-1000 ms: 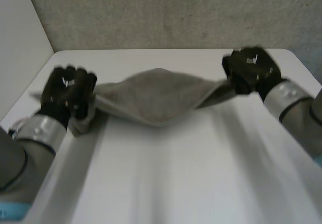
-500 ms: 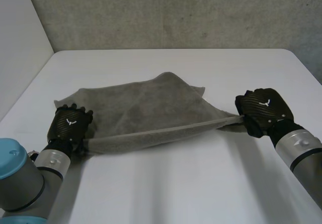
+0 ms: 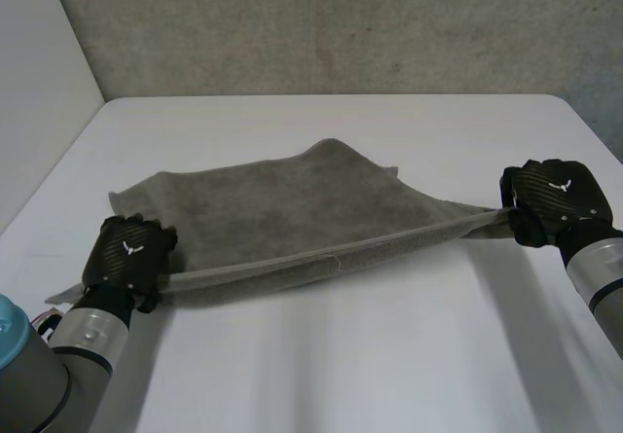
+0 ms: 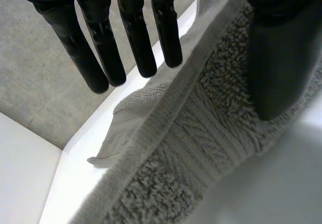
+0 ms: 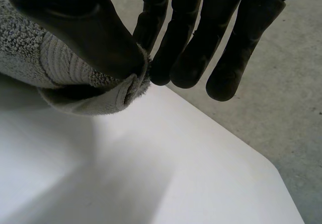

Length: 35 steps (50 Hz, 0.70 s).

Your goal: Fold the towel.

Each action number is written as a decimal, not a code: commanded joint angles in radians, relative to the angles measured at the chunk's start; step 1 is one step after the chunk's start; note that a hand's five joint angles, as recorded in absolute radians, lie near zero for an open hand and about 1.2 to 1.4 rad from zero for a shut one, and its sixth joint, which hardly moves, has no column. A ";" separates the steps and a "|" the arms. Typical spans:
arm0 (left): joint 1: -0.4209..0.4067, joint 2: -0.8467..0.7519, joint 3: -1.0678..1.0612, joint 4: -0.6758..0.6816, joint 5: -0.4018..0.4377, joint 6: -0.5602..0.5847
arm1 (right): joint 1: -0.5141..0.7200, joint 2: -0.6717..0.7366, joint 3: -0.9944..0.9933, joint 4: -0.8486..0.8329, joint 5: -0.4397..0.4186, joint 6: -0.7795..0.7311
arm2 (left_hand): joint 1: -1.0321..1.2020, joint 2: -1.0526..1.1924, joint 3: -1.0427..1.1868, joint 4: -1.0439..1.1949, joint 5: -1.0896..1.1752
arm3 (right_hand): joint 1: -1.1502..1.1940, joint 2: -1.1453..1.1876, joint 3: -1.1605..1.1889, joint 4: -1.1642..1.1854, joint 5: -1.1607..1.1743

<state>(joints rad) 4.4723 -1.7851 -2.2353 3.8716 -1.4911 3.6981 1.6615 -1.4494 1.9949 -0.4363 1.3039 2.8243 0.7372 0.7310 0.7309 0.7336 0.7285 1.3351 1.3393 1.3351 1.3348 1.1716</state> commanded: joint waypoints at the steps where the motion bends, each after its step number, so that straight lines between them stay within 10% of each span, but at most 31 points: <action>1: -0.012 0.035 -0.001 -0.040 0.002 -0.003 | -0.014 -0.009 -0.001 -0.004 0.041 0.018 | 0.127 0.134 0.134 0.131 -0.039 | 0.061 0.057 0.061 0.061 0.050; 12: -0.012 0.058 -0.001 -0.066 0.003 0.000 | -0.012 -0.011 -0.005 -0.002 0.049 0.020 | 0.658 0.664 0.665 0.662 0.492 | 0.061 0.057 0.061 0.061 0.050; 22: 0.010 0.254 0.022 -0.072 0.002 -0.010 | -0.002 -0.124 -0.061 0.070 0.037 -0.005 | 0.659 0.665 0.665 0.663 0.493 | 0.061 0.057 0.061 0.061 0.050; 35: -0.004 0.564 0.418 -0.485 0.000 -0.041 | -0.019 -0.324 -0.641 0.665 -0.073 -0.028 | 0.659 0.665 0.665 0.663 0.493 | 0.061 0.057 0.061 0.061 0.050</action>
<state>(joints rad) 4.4779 -1.2927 -2.0282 3.6127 -1.4932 3.6831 1.6564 -1.7600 1.6487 -0.0545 1.2790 2.8052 1.4270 1.5060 1.5428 1.5122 1.4806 1.3356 1.3394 1.3356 1.3358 1.1722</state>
